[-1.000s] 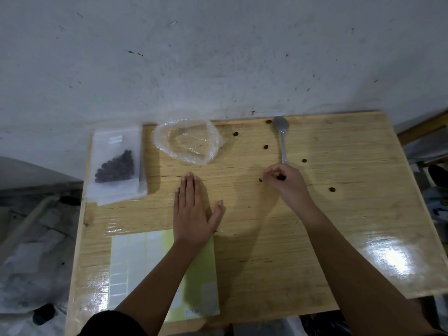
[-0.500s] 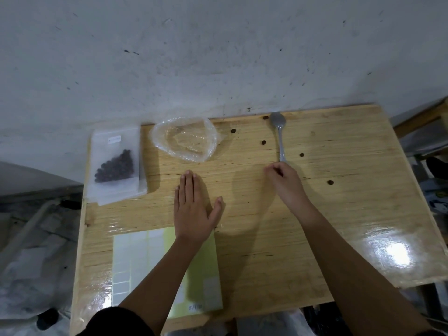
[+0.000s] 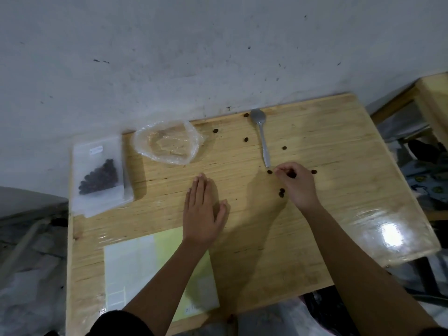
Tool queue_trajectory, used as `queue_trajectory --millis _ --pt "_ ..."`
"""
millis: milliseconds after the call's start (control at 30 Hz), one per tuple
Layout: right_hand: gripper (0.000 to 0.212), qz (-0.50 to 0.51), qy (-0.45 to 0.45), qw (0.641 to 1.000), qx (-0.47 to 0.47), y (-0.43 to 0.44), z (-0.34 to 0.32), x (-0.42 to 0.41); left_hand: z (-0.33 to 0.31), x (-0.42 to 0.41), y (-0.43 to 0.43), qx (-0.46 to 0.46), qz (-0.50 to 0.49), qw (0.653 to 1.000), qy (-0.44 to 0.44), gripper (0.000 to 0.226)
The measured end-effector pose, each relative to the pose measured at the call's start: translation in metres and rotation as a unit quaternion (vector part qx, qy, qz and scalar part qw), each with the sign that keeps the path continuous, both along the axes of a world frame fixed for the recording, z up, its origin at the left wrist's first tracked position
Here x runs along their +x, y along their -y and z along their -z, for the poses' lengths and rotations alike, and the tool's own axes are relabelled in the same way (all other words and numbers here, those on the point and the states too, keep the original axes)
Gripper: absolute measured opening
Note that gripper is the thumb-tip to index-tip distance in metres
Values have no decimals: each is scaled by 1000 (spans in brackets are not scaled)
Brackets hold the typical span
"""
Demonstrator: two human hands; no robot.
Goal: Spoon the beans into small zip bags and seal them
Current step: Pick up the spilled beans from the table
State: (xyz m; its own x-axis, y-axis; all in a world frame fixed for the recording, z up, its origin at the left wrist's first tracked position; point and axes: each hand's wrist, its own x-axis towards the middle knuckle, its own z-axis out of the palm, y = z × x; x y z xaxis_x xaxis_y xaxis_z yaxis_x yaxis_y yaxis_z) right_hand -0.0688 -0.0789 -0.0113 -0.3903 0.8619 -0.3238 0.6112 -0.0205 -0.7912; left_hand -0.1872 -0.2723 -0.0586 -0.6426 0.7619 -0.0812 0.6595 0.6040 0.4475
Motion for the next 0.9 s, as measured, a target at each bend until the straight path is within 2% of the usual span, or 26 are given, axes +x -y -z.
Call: queue_trajectory --millis 233,467,600,667,700,767,833,867,900 --pt "17 -9 4 1000 30 4 8 -14 2 -2 2 -3 9 1000 -1 71" --pt "8 -40 25 998 33 3 5 -15 2 0 2 -5 5 1000 -8 70" --pt "18 23 -17 997 -68 -2 -5 0 3 -1 2 -11 11 1000 -7 71" --pt "20 83 -82 985 -127 -4 -6 13 3 -1 2 -13 14 1000 -8 72" --pt "22 124 -127 971 -161 -3 -7 18 3 -1 2 -13 14 1000 -9 72" --pt "25 225 -218 921 -232 1 -11 26 3 -1 2 -10 15 1000 -8 73" --pt "23 280 -272 883 -261 6 -14 33 2 0 2 -7 17 1000 -12 73" --pt "21 272 -271 891 -243 8 -13 35 2 0 2 -7 17 1000 -14 73" --pt "19 234 -245 918 -205 11 -12 38 2 -1 2 -6 15 1000 -15 73"
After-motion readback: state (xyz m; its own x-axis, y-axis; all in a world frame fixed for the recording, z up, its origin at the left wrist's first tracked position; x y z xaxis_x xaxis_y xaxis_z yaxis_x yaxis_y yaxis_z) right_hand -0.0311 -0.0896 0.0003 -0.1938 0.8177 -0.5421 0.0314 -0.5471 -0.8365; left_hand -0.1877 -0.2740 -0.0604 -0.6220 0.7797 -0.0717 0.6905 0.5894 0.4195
